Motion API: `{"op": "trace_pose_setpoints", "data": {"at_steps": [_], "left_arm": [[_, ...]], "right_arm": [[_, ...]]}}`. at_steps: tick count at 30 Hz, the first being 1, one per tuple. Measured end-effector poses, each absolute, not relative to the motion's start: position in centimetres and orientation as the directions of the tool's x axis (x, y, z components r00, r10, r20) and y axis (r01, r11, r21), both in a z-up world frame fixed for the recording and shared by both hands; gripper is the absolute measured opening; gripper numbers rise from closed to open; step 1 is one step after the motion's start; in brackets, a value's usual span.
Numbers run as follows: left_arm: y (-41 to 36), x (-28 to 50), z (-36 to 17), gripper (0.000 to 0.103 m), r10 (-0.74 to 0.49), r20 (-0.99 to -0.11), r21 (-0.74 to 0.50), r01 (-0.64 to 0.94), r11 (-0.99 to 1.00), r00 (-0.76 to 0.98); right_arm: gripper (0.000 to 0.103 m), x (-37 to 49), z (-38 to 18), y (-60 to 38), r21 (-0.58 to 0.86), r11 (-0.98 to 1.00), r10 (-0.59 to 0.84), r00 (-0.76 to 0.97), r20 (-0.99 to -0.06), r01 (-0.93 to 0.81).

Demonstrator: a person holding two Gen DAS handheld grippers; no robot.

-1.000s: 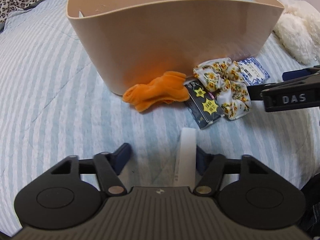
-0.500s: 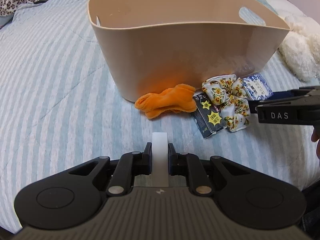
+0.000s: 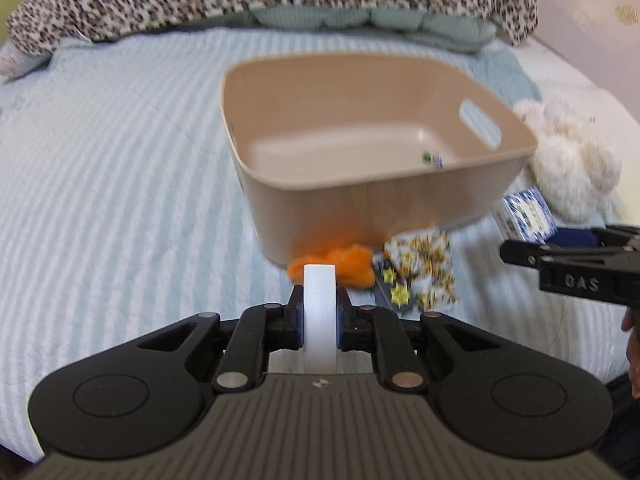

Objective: Organize objects
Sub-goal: 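Lift both boxes over the basket and open both tools to release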

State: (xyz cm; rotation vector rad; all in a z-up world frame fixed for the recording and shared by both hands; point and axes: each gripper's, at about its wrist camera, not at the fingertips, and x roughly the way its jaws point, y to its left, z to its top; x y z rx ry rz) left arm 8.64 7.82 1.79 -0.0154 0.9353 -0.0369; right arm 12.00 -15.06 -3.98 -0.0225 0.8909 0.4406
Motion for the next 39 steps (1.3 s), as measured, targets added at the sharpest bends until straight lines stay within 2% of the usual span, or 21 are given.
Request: {"op": "trace_pose_setpoints", "data": {"at_steps": [12,23,28,39], "left_arm": [[7.5,9.9,6.7,0.016,-0.025,-0.696,-0.022,0.014,1.000,0.718],[6.5,15.1,6.5,0.016,0.035,-0.650,0.051,-0.003,0.999,0.759],[6.4,17.7,4.3,0.016,0.023,-0.710,0.015,-0.017,1.000,0.704],[5.4,20.5,-0.4,0.017,0.083,-0.789,0.077,-0.036,0.996,0.608]], "right_arm": [[0.060,13.6,2.0,-16.4,0.226,0.903,0.421,0.651,-0.632,-0.365],[0.060,16.9,1.9,-14.6,0.219,0.908,0.413,0.674,-0.612,-0.358],[0.060,18.7,0.3,-13.4,0.218,0.913,0.400,0.654,-0.642,-0.345],[0.062,20.6,-3.7,-10.0,0.119,0.920,0.339,0.608,-0.718,-0.373]]}}
